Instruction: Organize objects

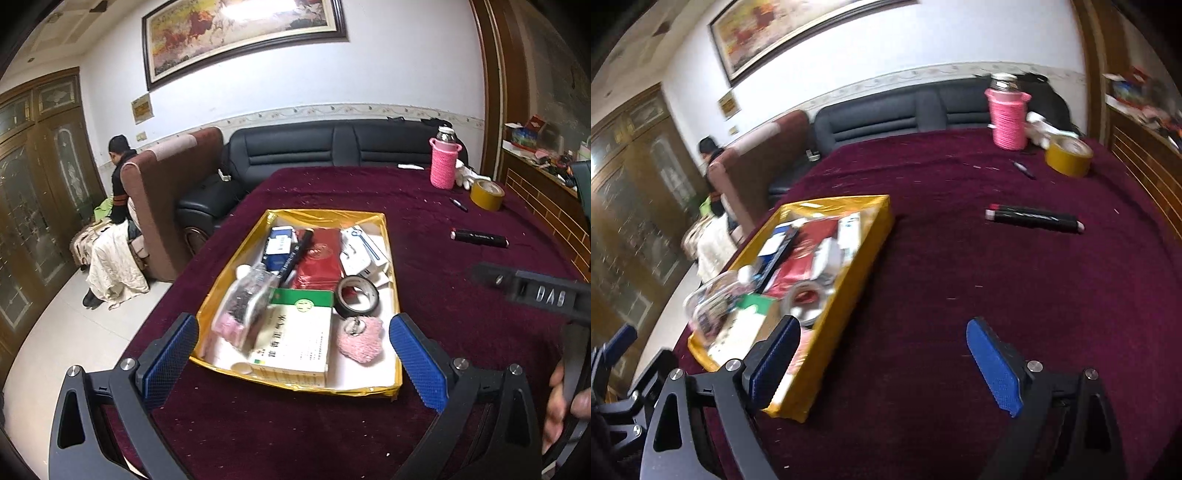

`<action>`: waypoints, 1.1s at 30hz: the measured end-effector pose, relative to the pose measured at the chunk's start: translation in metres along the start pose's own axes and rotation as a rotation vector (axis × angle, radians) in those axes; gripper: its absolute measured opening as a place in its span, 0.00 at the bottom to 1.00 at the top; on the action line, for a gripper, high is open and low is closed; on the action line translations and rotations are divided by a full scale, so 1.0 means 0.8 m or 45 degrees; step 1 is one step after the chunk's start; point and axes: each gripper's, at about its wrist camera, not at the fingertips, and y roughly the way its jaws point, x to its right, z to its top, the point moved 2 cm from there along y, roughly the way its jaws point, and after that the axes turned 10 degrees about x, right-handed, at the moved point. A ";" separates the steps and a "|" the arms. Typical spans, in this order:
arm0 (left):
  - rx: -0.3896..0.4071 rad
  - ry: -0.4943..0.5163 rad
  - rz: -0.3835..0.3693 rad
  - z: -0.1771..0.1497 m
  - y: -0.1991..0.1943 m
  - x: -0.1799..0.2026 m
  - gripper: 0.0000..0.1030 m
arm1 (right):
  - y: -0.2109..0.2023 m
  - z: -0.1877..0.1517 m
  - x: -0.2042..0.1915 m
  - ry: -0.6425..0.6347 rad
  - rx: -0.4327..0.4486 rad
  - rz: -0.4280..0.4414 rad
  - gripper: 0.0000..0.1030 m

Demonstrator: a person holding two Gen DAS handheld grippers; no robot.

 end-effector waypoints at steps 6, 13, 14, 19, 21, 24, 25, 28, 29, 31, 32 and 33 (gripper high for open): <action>-0.013 0.006 -0.077 -0.003 0.015 0.018 1.00 | 0.007 0.000 0.053 0.092 -0.014 -0.090 0.92; 0.195 -0.072 -0.077 0.025 -0.002 0.016 1.00 | 0.020 -0.015 0.051 0.003 -0.028 -0.138 0.92; 0.220 -0.081 -0.063 0.030 -0.003 0.014 1.00 | 0.022 -0.018 0.045 -0.024 -0.033 -0.140 0.92; 0.272 -0.129 -0.011 0.047 -0.003 0.005 1.00 | 0.026 -0.026 0.011 -0.116 -0.015 -0.111 0.92; 0.276 -0.154 0.002 0.048 -0.001 0.001 1.00 | 0.027 -0.029 -0.001 -0.158 -0.006 -0.106 0.92; 0.232 -0.156 0.010 0.045 0.006 0.002 1.00 | 0.024 -0.034 -0.012 -0.203 0.011 -0.103 0.92; 0.218 -0.150 0.017 0.044 0.009 0.005 1.00 | 0.023 -0.034 -0.014 -0.207 0.013 -0.099 0.92; 0.189 -0.116 0.029 0.040 0.013 0.015 1.00 | 0.020 -0.034 -0.014 -0.205 0.016 -0.093 0.92; 0.182 -0.103 0.026 0.039 0.015 0.019 1.00 | 0.019 -0.034 -0.013 -0.203 0.018 -0.092 0.92; 0.165 -0.083 0.025 0.037 0.017 0.027 1.00 | 0.017 -0.035 -0.011 -0.200 0.021 -0.091 0.92; 0.157 -0.078 0.016 0.037 0.018 0.032 1.00 | 0.016 -0.035 -0.011 -0.199 0.021 -0.092 0.92; 0.150 -0.078 0.012 0.036 0.018 0.035 1.00 | 0.016 -0.036 -0.010 -0.198 0.021 -0.094 0.93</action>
